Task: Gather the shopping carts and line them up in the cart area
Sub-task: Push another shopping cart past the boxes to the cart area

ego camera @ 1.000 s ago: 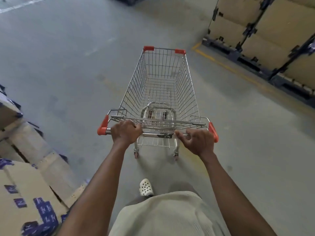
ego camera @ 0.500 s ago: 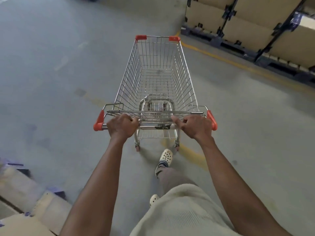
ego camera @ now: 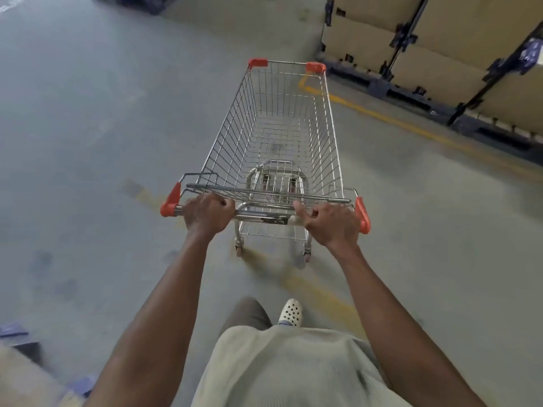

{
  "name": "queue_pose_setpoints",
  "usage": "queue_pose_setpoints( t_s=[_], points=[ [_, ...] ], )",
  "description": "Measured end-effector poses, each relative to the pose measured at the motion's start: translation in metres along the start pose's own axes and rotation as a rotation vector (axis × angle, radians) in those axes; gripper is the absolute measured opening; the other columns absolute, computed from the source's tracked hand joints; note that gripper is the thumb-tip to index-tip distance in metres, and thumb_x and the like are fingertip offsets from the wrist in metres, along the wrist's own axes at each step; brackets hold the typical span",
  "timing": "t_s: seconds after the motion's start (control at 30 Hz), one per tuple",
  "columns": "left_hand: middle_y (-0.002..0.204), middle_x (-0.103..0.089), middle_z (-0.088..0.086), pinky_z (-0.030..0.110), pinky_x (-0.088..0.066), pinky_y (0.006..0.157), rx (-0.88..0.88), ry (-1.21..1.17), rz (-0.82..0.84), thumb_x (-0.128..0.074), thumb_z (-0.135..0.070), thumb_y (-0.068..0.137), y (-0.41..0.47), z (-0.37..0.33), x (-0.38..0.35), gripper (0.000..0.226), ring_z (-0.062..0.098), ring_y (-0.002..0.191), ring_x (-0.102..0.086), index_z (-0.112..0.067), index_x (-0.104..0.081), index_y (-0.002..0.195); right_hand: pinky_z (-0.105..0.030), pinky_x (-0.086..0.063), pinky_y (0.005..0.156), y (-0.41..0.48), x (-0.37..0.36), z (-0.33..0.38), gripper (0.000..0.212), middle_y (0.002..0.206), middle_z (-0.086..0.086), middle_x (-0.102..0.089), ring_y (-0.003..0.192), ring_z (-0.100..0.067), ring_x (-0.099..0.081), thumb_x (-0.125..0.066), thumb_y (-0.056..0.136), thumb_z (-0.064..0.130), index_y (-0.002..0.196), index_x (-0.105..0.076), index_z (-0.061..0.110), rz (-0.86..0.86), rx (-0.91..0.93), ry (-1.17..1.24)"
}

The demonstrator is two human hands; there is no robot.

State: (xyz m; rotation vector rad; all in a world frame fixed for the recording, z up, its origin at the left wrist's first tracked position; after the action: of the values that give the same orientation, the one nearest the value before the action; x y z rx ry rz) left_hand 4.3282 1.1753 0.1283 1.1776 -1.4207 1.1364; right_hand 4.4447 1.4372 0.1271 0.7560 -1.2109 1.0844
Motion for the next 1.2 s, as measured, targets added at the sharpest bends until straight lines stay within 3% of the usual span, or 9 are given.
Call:
queue_pose_setpoints(
  t_s=[0.27, 0.37, 0.47, 0.53, 0.63, 0.77, 0.93, 1.03, 1.2],
  points=[
    [0.055, -0.043, -0.005, 0.031, -0.031, 0.065, -0.021, -0.015, -0.019, -0.046, -0.044, 0.086, 0.141, -0.028, 0.01, 0.042, 0.025, 0.063, -0.048, -0.017, -0.073, 0.067, -0.033, -0.043, 0.072, 0.134, 0.006, 0.01, 0.081, 0.057, 0.006, -0.059, 0.058, -0.014, -0.055, -0.023, 0.092, 0.084, 0.065, -0.067, 0.023, -0.037, -0.078, -0.03],
    [0.057, -0.045, -0.004, 0.032, -0.031, 0.066, -0.045, -0.04, -0.056, -0.039, -0.047, 0.083, 0.206, -0.042, 0.012, 0.046, 0.024, 0.062, -0.048, -0.017, -0.07, 0.065, -0.033, -0.031, 0.07, 0.196, 0.01, 0.016, 0.079, 0.053, 0.007, -0.054, 0.053, -0.011, -0.051, -0.025, 0.094, 0.081, 0.062, -0.065, 0.021, -0.059, -0.097, -0.053],
    [0.066, -0.059, 0.003, 0.033, -0.031, 0.07, -0.067, -0.085, -0.078, -0.047, -0.043, 0.089, 0.277, -0.055, 0.013, 0.042, 0.025, 0.066, -0.047, -0.017, -0.074, 0.07, -0.036, -0.035, 0.079, 0.264, 0.011, 0.022, 0.077, 0.054, 0.006, -0.054, 0.057, -0.018, -0.057, -0.026, 0.095, 0.078, 0.06, -0.064, 0.02, -0.104, -0.132, -0.036],
    [0.071, -0.062, 0.003, 0.033, -0.03, 0.072, -0.089, -0.098, -0.066, -0.047, -0.044, 0.091, 0.327, -0.065, 0.014, 0.043, 0.024, 0.068, -0.047, -0.017, -0.075, 0.072, -0.041, -0.041, 0.096, 0.311, 0.014, 0.026, 0.075, 0.053, 0.005, -0.055, 0.058, -0.019, -0.057, -0.027, 0.096, 0.073, 0.057, -0.061, 0.019, -0.164, -0.17, -0.021],
    [0.082, -0.07, 0.008, 0.035, -0.031, 0.074, -0.126, -0.101, -0.013, -0.039, -0.048, 0.091, 0.392, -0.08, 0.02, 0.05, 0.025, 0.072, -0.048, -0.018, -0.076, 0.078, -0.052, -0.023, 0.115, 0.368, 0.015, 0.039, 0.068, 0.068, 0.004, -0.066, 0.079, -0.021, -0.062, -0.03, 0.1, 0.062, 0.06, -0.065, 0.021, -0.255, -0.261, -0.026],
    [0.09, -0.072, 0.013, 0.036, -0.033, 0.077, -0.163, -0.093, 0.04, -0.043, -0.043, 0.096, 0.459, -0.097, 0.032, 0.045, 0.025, 0.074, -0.044, -0.016, -0.077, 0.085, -0.051, -0.028, 0.105, 0.422, 0.009, 0.063, 0.061, 0.1, 0.003, -0.064, 0.107, -0.024, -0.051, -0.031, 0.099, 0.068, 0.082, -0.074, 0.027, -0.304, -0.326, 0.076],
    [0.079, -0.07, 0.01, 0.035, -0.036, 0.079, -0.165, -0.095, 0.018, -0.032, -0.048, 0.088, 0.547, -0.112, 0.032, 0.055, 0.023, 0.069, -0.046, -0.015, -0.075, 0.077, -0.05, -0.027, 0.099, 0.502, 0.015, 0.073, 0.058, 0.108, 0.006, -0.053, 0.116, -0.022, -0.041, -0.039, 0.089, 0.082, 0.083, -0.068, 0.032, -0.267, -0.288, 0.123],
    [0.067, -0.059, 0.002, 0.034, -0.034, 0.08, -0.157, -0.099, 0.007, -0.025, -0.049, 0.082, 0.599, -0.127, 0.032, 0.057, 0.022, 0.065, -0.047, -0.017, -0.071, 0.07, -0.05, -0.029, 0.097, 0.557, 0.019, 0.069, 0.059, 0.108, 0.007, -0.051, 0.115, -0.02, -0.039, -0.039, 0.087, 0.085, 0.085, -0.067, 0.033, -0.268, -0.257, 0.116],
    [0.066, -0.057, 0.001, 0.034, -0.035, 0.082, -0.148, -0.114, -0.008, -0.037, -0.047, 0.09, 0.692, -0.151, 0.032, 0.048, 0.022, 0.065, -0.048, -0.02, -0.073, 0.074, -0.051, -0.029, 0.097, 0.662, 0.026, 0.068, 0.062, 0.11, 0.006, -0.049, 0.116, -0.021, -0.037, -0.04, 0.084, 0.089, 0.089, -0.069, 0.033, -0.22, -0.239, 0.127]
  ],
)
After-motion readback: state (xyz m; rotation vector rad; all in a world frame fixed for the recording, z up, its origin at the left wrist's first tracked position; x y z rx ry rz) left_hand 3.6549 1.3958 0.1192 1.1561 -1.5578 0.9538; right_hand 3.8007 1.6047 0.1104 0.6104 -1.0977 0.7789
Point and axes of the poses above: each hand's wrist, its own y-axis towards the middle knuckle, its own x-axis out of the back of the hand, z = x × y, the point moved 4 cm from there along y, towards the middle knuckle
